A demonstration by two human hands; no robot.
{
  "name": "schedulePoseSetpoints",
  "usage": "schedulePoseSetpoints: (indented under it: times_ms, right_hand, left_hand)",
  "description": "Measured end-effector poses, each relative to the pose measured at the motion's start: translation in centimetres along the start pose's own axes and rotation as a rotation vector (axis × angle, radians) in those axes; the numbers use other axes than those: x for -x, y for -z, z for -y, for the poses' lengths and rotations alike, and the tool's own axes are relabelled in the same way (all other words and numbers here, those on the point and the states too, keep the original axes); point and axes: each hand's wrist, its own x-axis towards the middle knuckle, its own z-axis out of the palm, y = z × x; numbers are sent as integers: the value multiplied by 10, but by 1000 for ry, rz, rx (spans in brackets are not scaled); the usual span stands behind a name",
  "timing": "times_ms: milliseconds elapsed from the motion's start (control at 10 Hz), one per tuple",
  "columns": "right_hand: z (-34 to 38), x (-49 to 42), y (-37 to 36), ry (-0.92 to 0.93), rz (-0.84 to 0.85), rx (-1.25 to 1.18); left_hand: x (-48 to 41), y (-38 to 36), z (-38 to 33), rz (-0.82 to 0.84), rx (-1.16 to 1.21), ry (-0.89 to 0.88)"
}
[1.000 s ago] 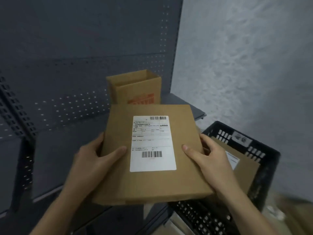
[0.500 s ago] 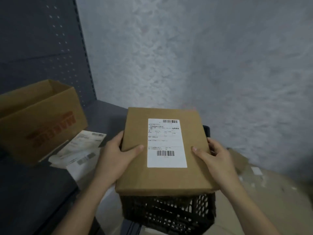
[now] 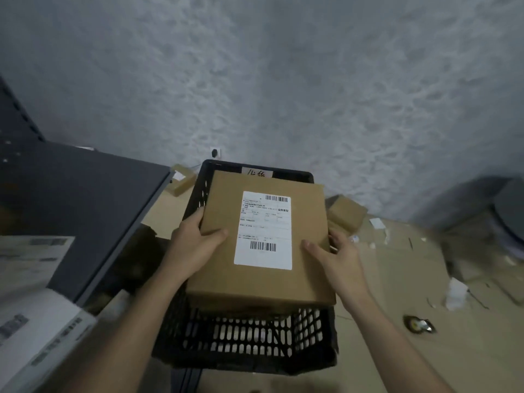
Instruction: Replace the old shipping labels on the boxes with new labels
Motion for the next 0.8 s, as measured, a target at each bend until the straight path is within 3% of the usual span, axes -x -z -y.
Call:
schedulePoseSetpoints:
  times_ms: [200, 700, 800]
  right_hand:
    - [-18, -43, -14, -32, 42, 49]
    - [-21, -53, -12, -56, 69, 52]
    - [-16, -44, 1, -86, -9, 12]
  left_hand:
    - [-30, -15, 13, -35, -4, 130]
    - [-33, -13, 19, 10, -34, 194]
    - [-19, -10, 13, -82, -49, 159]
